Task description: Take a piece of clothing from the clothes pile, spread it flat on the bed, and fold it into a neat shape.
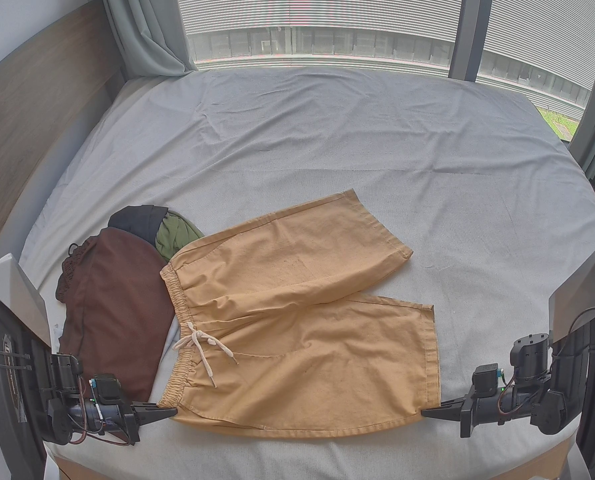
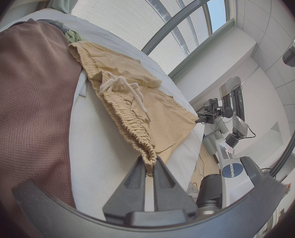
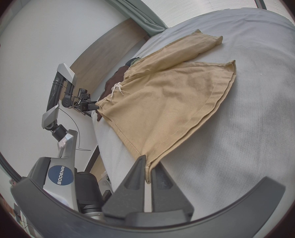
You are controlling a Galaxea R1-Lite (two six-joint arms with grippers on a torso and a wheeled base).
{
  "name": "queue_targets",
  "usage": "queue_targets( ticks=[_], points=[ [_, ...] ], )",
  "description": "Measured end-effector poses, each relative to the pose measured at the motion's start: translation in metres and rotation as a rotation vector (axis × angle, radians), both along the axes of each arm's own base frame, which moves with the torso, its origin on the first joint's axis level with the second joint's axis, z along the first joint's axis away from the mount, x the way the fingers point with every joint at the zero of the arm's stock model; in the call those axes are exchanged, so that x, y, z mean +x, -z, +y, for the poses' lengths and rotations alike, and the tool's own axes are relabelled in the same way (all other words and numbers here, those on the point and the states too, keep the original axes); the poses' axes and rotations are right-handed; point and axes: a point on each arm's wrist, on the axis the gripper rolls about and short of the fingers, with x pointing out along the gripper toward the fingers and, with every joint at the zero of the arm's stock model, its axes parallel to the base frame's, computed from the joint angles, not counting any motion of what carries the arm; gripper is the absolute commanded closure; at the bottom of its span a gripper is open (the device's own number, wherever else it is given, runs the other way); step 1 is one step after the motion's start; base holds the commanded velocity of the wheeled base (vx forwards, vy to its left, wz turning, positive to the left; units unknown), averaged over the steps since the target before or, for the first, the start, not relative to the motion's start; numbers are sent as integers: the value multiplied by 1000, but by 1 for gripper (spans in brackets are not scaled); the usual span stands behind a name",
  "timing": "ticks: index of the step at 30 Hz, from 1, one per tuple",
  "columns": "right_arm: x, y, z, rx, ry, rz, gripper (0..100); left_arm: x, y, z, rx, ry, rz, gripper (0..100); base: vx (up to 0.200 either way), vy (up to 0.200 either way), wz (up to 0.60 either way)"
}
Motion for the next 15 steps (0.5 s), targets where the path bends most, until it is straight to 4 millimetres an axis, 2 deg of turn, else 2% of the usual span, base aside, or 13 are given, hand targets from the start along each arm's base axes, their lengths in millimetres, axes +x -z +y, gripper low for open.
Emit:
queue_targets(
  ticks=[10, 15],
  points=[
    [2, -15, 2, 62, -50, -58, 100, 7, -21, -7, -41, 1, -9, 100, 0, 0, 0],
    [7, -24, 3, 82, -59, -107, 100, 20, -32, -8, -51, 0, -67, 100, 0, 0, 0]
  ],
)
